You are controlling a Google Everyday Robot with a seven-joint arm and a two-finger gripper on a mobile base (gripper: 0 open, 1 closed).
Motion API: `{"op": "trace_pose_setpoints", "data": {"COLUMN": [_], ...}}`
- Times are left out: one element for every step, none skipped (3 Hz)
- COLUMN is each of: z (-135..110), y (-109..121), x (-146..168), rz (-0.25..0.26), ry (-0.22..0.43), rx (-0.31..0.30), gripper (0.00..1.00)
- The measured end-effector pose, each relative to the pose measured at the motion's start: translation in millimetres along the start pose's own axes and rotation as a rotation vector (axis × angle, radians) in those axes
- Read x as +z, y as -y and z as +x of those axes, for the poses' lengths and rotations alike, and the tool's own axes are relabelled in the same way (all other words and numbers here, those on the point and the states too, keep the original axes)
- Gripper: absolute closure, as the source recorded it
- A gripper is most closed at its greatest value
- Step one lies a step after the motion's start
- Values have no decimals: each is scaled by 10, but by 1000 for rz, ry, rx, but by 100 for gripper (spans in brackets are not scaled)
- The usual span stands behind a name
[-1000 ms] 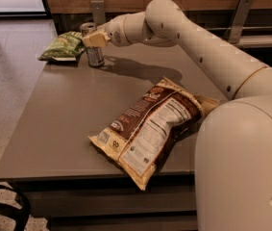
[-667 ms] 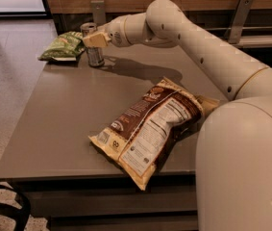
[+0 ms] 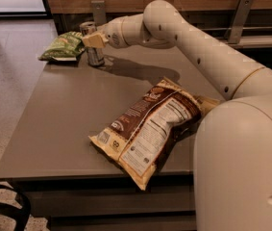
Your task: Move redbull can near green jalapeno chip bag
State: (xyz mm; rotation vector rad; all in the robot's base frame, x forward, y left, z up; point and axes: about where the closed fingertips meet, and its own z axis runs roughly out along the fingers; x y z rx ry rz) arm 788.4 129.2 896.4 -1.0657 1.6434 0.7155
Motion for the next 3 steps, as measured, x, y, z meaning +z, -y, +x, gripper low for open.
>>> {"op": "trace_pose_setpoints", "data": {"z": [3,6,6], "y": [-16,-34,-35], "x": [23,48,49], "rz": [-4,-8,-8], "ry": [0,-1,-1], "rx": [0,1,1], "gripper": [10,0,0]}}
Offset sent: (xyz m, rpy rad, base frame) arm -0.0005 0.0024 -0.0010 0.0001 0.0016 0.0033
